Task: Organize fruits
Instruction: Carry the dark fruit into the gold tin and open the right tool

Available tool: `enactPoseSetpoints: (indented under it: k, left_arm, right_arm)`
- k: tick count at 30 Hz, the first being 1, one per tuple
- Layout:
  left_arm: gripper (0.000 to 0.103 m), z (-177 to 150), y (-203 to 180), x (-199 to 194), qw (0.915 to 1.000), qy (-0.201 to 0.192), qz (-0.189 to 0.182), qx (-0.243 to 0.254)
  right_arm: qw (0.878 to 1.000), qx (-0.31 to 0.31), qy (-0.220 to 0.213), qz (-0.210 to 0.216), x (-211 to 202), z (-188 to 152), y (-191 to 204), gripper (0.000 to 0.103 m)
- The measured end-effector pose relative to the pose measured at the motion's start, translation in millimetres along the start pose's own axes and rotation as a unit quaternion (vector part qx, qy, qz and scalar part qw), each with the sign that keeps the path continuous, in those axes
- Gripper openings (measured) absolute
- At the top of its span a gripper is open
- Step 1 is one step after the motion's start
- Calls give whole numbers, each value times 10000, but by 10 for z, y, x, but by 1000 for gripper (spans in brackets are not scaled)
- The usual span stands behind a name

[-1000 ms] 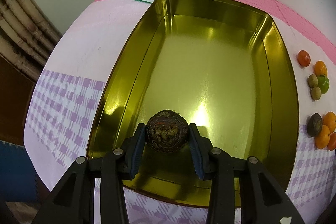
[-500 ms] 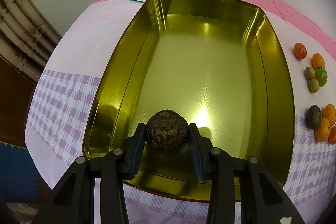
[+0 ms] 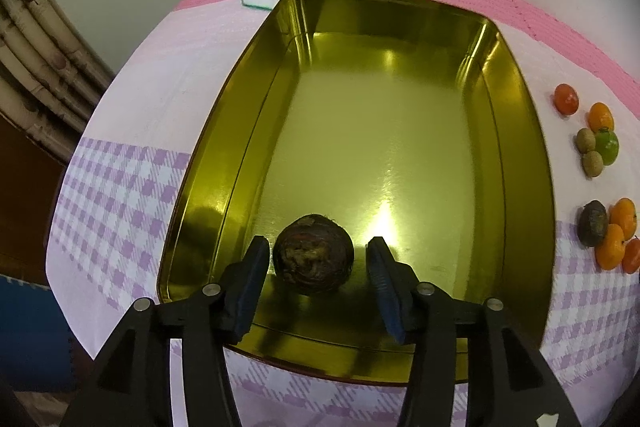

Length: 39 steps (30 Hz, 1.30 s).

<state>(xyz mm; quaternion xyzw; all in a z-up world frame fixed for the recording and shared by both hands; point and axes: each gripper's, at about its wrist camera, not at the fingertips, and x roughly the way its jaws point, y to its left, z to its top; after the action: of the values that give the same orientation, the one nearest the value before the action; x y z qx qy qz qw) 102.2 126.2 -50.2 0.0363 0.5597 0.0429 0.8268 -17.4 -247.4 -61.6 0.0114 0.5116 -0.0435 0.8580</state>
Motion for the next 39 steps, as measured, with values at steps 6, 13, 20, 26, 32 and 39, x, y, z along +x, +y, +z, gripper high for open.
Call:
enactPoseSetpoints:
  k: [6,13,20,26,32,39]
  left_arm:
    - [63,37,2,-207,9994,-323,-65,73]
    - [74,54,46,-377,9979,-640,51,30]
    - [86,69,203,-505,9960,-852,63,-265]
    - [94,47,379,-616,9928,-1034,197,-564]
    - [97,-20,540,-631,9920,-971,402,-697]
    - [98,-149,818,-660,9885,-884,527,-1108]
  right_arm:
    - [10000,-12,13,-16,8,12,2,39]
    - [9999,72,100,76,27,61,-23,38]
    - [9996,-146,-210,96,-186,245,117,38]
    - [9960,-619,-476,427,-365,523,564,38]
    - [9860,-1106,-529,1127,-439,773,1281,38]
    - [9685,-1845,-530,1586,-459,940,2195,38]
